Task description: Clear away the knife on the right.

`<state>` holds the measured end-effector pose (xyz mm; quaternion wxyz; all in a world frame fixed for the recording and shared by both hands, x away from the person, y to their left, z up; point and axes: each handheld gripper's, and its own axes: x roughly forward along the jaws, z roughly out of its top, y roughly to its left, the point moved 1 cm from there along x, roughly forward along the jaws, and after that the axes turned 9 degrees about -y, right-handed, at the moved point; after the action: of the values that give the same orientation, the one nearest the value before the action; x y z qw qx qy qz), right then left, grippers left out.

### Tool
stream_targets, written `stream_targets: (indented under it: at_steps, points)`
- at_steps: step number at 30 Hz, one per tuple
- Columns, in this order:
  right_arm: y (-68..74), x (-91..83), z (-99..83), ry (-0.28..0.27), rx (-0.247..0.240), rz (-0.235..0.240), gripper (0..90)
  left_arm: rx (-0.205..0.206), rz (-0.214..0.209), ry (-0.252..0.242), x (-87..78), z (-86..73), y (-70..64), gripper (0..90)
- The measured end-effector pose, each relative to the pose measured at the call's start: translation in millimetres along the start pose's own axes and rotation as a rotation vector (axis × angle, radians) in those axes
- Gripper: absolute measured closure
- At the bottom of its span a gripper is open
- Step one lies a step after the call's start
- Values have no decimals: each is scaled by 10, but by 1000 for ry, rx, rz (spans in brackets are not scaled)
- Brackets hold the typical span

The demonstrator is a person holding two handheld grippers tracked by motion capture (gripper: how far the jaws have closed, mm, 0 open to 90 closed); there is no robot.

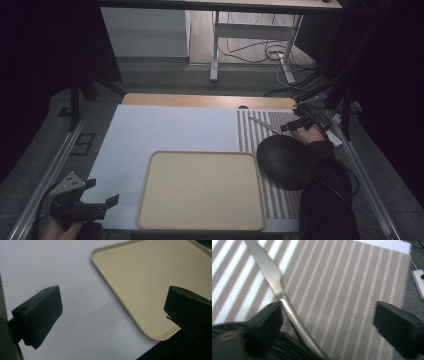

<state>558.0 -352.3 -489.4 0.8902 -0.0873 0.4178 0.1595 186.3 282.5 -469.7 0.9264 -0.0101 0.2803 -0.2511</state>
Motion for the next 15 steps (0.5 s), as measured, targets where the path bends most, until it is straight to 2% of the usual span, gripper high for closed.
stream_targets:
  at_steps: [1, 4, 5, 6, 8, 10, 11, 13, 14, 15]
  points:
    - [0, 0, 0, 0, 0, 0, 3, 1, 0, 0, 0, 0, 0, 24]
    - [120, 72, 41, 37, -15, 26, 0, 0, 0, 1, 0, 0, 0, 24]
    - [193, 132, 51, 64, -38, 29, 0, 0, -1, 0, 0, 0, 1, 24]
    - [193, 132, 51, 64, -38, 29, 0, -1, -1, 0, -1, 0, 1, 24]
    - [239, 191, 54, 83, -55, 25, 0, 0, -1, -1, -2, -1, 2, 24]
    - [258, 244, 46, 98, -66, -3, 0, 0, -1, -2, -3, -2, 3, 24]
    - [255, 266, 37, 108, -80, -21, 30, -1, -1, -2, -3, -3, 4, 24]
    - [224, 282, 21, 114, -73, -32, 106, -3, -2, -2, -4, -3, 6, 24]
    - [198, 282, 12, 119, -60, -38, 181, -3, -2, -2, -3, -3, 5, 24]
    - [161, 272, 1, 120, -48, -17, 232, -2, -2, -2, -3, -3, 5, 24]
